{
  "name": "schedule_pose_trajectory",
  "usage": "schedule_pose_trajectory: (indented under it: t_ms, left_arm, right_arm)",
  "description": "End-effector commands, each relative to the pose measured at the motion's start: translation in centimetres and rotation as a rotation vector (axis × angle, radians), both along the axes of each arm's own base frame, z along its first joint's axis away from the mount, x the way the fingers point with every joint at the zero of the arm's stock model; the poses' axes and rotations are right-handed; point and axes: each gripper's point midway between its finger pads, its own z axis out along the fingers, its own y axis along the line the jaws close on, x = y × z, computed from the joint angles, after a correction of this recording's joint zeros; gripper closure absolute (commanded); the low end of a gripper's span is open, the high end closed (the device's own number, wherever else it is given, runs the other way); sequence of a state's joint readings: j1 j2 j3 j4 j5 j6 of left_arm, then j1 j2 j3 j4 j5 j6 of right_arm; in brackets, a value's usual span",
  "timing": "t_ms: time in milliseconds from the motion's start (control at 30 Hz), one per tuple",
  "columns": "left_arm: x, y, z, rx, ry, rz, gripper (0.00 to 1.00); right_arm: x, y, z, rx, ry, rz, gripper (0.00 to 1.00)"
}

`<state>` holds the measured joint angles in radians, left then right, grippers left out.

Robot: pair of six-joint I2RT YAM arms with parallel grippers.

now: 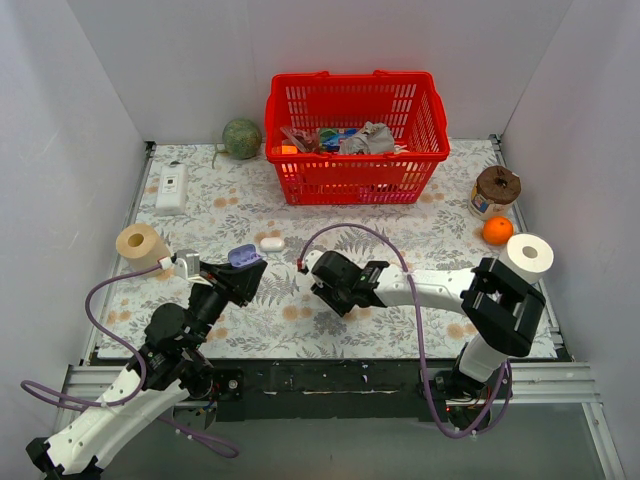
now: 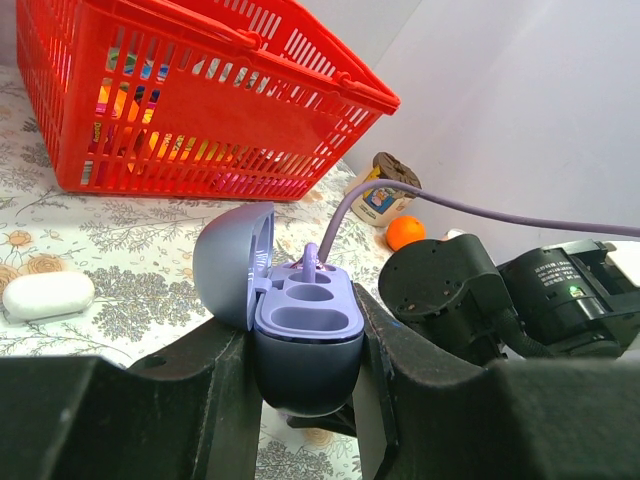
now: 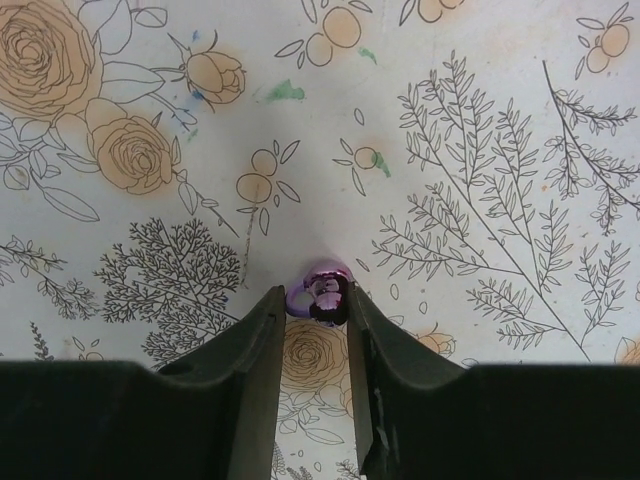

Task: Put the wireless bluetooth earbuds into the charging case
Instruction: Adjust the earbud at the center of the board.

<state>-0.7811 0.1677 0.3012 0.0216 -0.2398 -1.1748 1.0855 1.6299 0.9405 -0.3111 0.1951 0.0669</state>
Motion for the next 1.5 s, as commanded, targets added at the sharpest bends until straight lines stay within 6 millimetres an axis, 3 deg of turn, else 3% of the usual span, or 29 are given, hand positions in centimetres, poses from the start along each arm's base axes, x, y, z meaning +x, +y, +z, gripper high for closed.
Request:
schedule_pose_trajectory:
  t_ms: [0,167,500,933,1067,1167,1300,1467]
  left_arm:
    - [0.2,0.2,0.2,0.002,-0.009,0.015,1.00]
    - [0.1,0.2,0.2,0.000,-0.010,0.014,1.00]
    - [0.2,0.2,0.0,-0.005,-0.007,0.014,1.00]
    - [0.2,0.1,0.1,-0.010,-0.005,0.012,1.00]
    - [0.1,0.1,0.2,-0.012,-0.010,0.009,1.00]
    - [0.1,0.2,0.2,-0.013,-0.013,0.012,1.00]
    - [0.1,0.3,0.3,-0.015,-0.016,0.012,1.00]
    - [0.1,0.2,0.1,-0.017,-0.010,0.010,1.00]
  right_arm:
    - [1.1,1.2,1.7,0.098,0.016,-0.086,0.67]
    - [1.5,1.8,2.5,0.188,0.074,-0.209,0.74]
    - [3.6,2.6,4.3,0.406,0.197,-0.577,0.73]
    - [6.3,1.5,1.7,0.369,0.284,-0.904,0.67]
    - [7.0,2.2,2.1,0.363,0.289,-0.935,0.67]
    - [6.9,2.3,1.9,0.328,0.298,-0.926,0.61]
    - [6.4,1.7,1.2,0.294,0.303,-0.923,0.52]
    - [6.2,1.5,0.9,0.284,0.310,-0.928,0.51]
